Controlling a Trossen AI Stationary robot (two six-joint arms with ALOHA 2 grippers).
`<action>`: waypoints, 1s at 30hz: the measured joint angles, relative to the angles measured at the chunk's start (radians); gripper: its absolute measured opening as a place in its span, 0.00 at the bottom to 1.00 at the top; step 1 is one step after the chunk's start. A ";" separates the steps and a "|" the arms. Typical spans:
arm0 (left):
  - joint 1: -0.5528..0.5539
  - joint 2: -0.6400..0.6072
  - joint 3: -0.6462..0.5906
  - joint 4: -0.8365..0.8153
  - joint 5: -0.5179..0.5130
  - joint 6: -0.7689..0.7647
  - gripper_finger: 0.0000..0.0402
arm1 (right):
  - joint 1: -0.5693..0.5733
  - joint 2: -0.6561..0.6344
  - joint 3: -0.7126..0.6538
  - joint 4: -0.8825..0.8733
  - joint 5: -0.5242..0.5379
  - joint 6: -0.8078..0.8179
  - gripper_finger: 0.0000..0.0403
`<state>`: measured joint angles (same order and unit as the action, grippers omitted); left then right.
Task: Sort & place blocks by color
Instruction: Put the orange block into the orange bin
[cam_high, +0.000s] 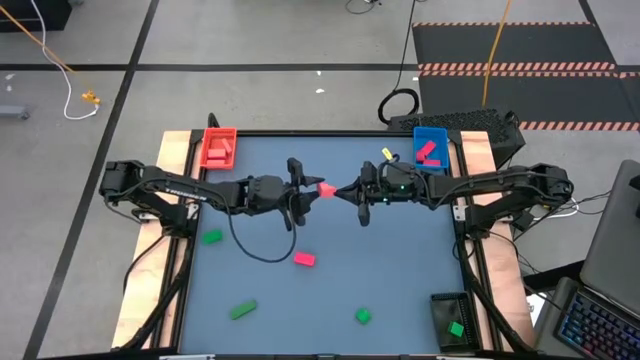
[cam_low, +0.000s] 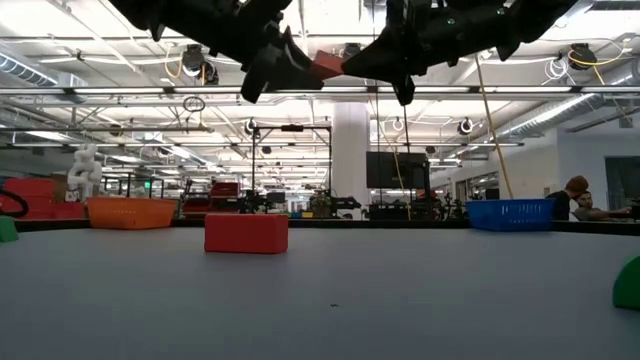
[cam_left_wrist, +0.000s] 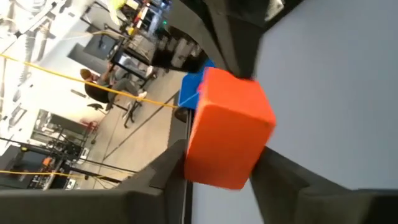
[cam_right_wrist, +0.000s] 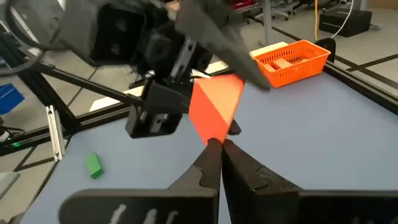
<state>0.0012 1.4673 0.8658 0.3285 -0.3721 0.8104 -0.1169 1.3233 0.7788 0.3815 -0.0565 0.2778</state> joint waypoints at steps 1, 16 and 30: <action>-0.001 0.000 0.000 -0.010 0.001 0.001 0.33 | 0.000 0.000 0.000 0.001 0.000 0.001 0.00; -0.005 0.000 0.001 -0.003 -0.093 -0.015 0.34 | -0.003 0.003 0.001 0.031 0.007 -0.006 0.07; 0.207 -0.123 0.004 -0.252 -0.366 -0.276 0.33 | 0.000 -0.091 0.001 -0.042 0.001 -0.069 0.34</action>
<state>0.2085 1.3447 0.8696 0.0762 -0.7382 0.5340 -0.1174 1.2327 0.7799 0.3392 -0.0554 0.2086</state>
